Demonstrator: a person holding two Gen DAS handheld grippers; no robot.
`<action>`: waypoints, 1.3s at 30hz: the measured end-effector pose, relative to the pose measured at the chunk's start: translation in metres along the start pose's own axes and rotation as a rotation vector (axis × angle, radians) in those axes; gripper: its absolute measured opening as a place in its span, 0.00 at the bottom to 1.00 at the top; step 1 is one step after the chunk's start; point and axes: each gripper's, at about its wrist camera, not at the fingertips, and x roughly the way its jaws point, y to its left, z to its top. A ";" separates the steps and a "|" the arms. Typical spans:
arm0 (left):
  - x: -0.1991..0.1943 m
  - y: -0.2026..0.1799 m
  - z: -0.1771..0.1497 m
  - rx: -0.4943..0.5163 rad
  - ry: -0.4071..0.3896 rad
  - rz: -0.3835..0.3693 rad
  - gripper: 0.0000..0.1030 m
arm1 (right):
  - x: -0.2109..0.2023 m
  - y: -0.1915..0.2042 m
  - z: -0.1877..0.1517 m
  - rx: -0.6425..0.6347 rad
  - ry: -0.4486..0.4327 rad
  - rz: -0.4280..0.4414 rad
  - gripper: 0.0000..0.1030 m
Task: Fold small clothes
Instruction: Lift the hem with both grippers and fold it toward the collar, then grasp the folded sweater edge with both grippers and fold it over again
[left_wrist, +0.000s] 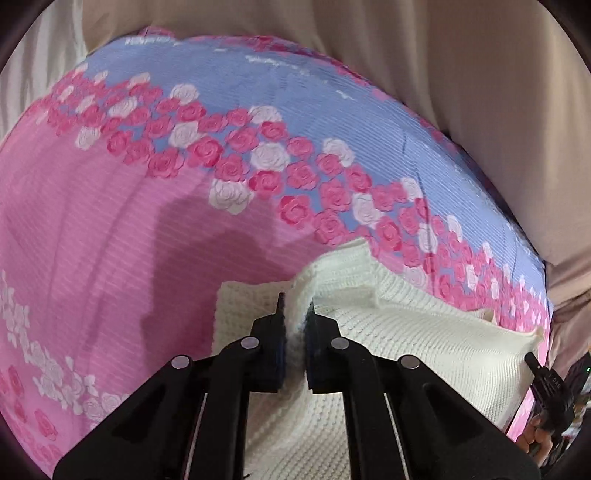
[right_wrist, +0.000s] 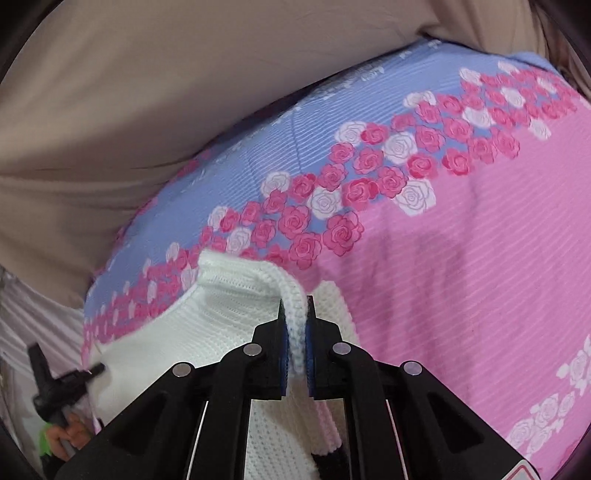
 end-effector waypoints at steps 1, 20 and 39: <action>0.000 0.002 0.001 0.000 -0.001 -0.001 0.07 | -0.002 0.000 0.001 0.007 -0.008 0.016 0.06; -0.046 0.060 -0.093 -0.089 -0.007 -0.016 0.74 | -0.057 -0.036 -0.103 -0.072 0.086 -0.104 0.59; -0.078 0.076 -0.153 -0.074 0.180 -0.047 0.12 | -0.118 -0.053 -0.143 0.063 0.075 0.005 0.10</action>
